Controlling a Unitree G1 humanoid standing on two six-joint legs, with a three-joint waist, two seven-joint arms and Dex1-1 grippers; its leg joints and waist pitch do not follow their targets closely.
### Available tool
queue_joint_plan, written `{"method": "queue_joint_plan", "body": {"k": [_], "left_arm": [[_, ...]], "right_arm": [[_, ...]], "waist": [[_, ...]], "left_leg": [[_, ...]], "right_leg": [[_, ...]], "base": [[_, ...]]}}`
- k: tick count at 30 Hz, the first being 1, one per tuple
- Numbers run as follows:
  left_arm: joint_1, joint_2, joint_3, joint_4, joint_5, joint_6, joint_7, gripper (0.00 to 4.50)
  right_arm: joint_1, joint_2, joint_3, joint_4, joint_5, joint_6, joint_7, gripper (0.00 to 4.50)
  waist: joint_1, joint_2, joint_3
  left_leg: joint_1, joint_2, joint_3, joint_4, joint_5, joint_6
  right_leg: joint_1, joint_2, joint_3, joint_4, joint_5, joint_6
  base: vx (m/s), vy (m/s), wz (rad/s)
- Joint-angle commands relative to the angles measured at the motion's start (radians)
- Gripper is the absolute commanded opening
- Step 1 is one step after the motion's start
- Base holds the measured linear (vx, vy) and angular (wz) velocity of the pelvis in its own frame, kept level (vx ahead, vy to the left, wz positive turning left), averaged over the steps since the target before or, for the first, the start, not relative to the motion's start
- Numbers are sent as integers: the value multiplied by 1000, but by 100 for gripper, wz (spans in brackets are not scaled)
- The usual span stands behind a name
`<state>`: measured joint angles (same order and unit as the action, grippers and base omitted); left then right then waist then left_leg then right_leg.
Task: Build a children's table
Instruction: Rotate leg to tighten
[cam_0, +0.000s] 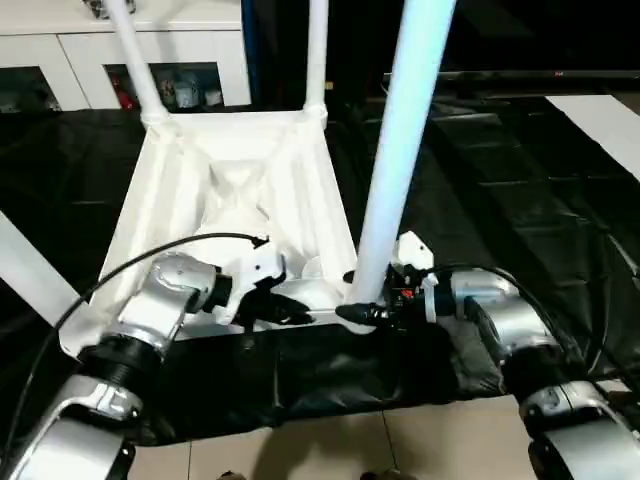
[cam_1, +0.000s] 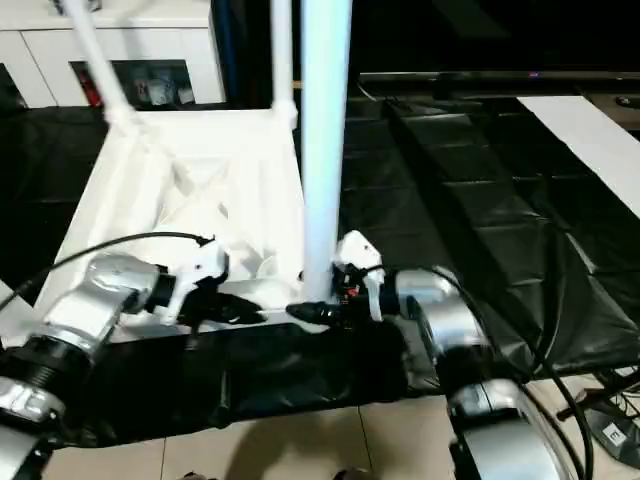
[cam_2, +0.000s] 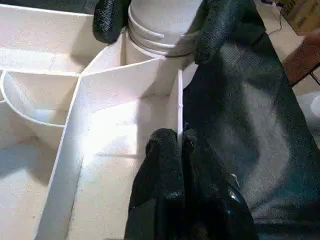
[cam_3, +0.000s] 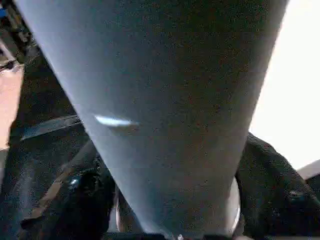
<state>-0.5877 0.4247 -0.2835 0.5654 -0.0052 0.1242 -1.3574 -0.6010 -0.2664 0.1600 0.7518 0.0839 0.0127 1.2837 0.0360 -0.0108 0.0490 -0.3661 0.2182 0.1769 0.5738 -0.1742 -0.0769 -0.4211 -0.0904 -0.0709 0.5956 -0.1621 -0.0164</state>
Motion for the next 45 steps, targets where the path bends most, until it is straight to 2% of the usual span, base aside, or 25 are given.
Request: {"method": "queue_joint_plan", "body": {"k": [1,2,4,5,10,13,15,16,18,19,20,22,23,24,25,26,27,29,31,36,39,41,43,44,45], "left_arm": [[-8,-1,-41,18,7,-11,-51,0],[-14,2,-42,27,8,-17,-55,0],[-20,4,-42,38,8,-25,-62,0],[-22,6,-43,45,9,-31,-66,0],[-32,-2,-30,71,4,-31,-57,0],[-39,-33,-8,81,15,0,52,0],[-41,-48,2,81,20,16,103,0],[-41,-59,6,78,21,26,132,0],[-35,-84,14,62,27,45,187,0],[-28,-98,15,45,29,59,209,0],[-20,-115,17,22,31,76,237,0],[2,-155,27,-37,25,124,297,0],[12,-173,35,-61,17,146,319,0],[21,-188,44,-81,7,166,336,0],[28,-200,47,-96,4,178,349,0],[30,-203,47,-101,5,181,355,0],[36,-209,43,-111,6,186,368,0],[43,-213,37,-117,0,189,373,0],[46,-210,31,-113,0,182,367,0],[61,-182,23,-127,13,160,334,0],[65,-151,19,-129,11,131,290,0],[61,-123,12,-115,1,79,230,0],[59,-98,1,-107,-1,49,178,0],[58,-91,-1,-106,0,58,173,0],[59,-78,-7,-108,-3,47,146,0]], "right_arm": [[-17,-5,43,34,-31,-24,42,300],[-22,-4,49,44,-37,-31,50,275],[-29,-4,55,57,-42,-42,60,268],[-32,-3,58,64,-43,-47,64,268],[-39,13,46,93,-29,-49,60,264],[-4,42,8,75,-14,-33,-61,263],[15,55,-7,62,-18,-25,-140,263],[28,68,-19,55,-27,-25,-215,263],[60,98,-42,25,-37,-5,-344,263],[79,116,-53,2,-42,11,-404,263],[98,140,-68,-23,-45,39,-476,263],[136,199,-92,-85,-54,93,-606,263],[148,223,-96,-112,-61,115,-649,263],[157,242,-96,-134,-68,133,-681,263],[163,260,-95,-151,-79,141,-710,263],[164,266,-93,-156,-84,144,-721,263],[165,278,-88,-165,-91,150,-741,263],[164,288,-84,-172,-82,147,-743,319],[164,288,-86,-186,-63,146,-740,319],[178,239,-75,-261,-51,194,-700,371],[200,158,-73,-329,-13,181,-560,371],[235,52,-79,-404,38,175,-405,371],[263,-27,-102,-456,87,189,-298,371],[269,-45,-110,-467,98,198,-279,371],[283,-86,-125,-489,121,211,-233,371]], "waist": [[4,-2,-66],[4,0,-64],[3,0,-64],[4,3,-63],[1,1,-66],[2,0,-64],[1,0,-58],[-4,-4,-55],[-8,-3,-51],[-12,-7,-50],[-14,1,-48],[-21,-5,-50],[-24,-3,-50],[-32,-4,-51],[-36,5,-49],[-43,1,-50],[-43,4,-52],[-48,3,-50],[-50,5,-50],[-44,7,-53],[-38,5,-56],[-28,2,-58],[-15,1,-64],[-13,1,-68],[-11,2,-70]], "left_leg": [[9,12,14,-53,-186,72],[9,14,12,-55,-201,59],[10,13,12,-57,-225,45],[13,13,12,-57,-236,39],[9,12,11,-56,-226,40],[10,12,13,-56,-230,39],[15,12,11,-59,-271,23],[14,9,7,-62,-304,10],[21,7,2,-64,-352,-5],[18,3,-2,-65,-362,-10],[21,2,-6,-68,-378,-15],[20,0,-9,-71,-384,-22],[20,1,-10,-72,-388,-27],[25,-1,-13,-72,-416,-21],[24,-3,-15,-73,-426,-21],[22,-4,-16,-73,-440,-14],[21,-3,-18,-75,-441,-14],[21,-5,-16,-76,-451,-4],[23,-4,-16,-76,-455,-1],[19,0,-12,-78,-425,5],[16,1,-6,-75,-381,17],[14,3,-1,-72,-341,38],[20,7,7,-63,-285,71],[7,6,7,-62,-218,84],[4,6,6,-60,-187,90]], "right_leg": [[62,-40,36,-55,-168,-262],[62,-40,36,-56,-197,-255],[61,-38,36,-59,-227,-247],[59,-38,37,-60,-237,-244],[63,-37,37,-56,-208,-249],[61,-38,39,-59,-230,-243],[54,-41,39,-69,-308,-224],[55,-40,37,-74,-380,-198],[47,-42,36,-88,-487,-155],[48,-42,34,-93,-538,-127],[46,-42,31,-101,-586,-101],[46,-41,26,-106,-602,-83],[45,-39,28,-105,-599,-80],[39,-39,25,-112,-613,-77],[39,-37,25,-113,-613,-76],[40,-35,21,-118,-612,-71],[42,-36,21,-116,-601,-72],[38,-35,21,-122,-595,-71],[37,-35,23,-122,-582,-76],[41,-35,32,-112,-492,-106],[47,-34,38,-102,-407,-137],[53,-34,41,-96,-349,-153],[52,-34,46,-86,-266,-185],[64,-36,45,-73,-192,-205],[67,-36,44,-68,-155,-213]], "base": [[0,0,0],[0,0,0],[0,0,0],[0,0,0],[0,0,0],[0,0,0],[0,0,0],[0,0,0],[0,0,0],[0,0,0],[0,0,0],[0,0,0],[0,0,0],[0,0,0],[0,0,0],[0,0,0],[0,0,0],[0,0,0],[0,0,0],[0,0,0],[0,0,0],[0,0,0],[57,-18,13],[62,-19,12],[0,0,0]]}}
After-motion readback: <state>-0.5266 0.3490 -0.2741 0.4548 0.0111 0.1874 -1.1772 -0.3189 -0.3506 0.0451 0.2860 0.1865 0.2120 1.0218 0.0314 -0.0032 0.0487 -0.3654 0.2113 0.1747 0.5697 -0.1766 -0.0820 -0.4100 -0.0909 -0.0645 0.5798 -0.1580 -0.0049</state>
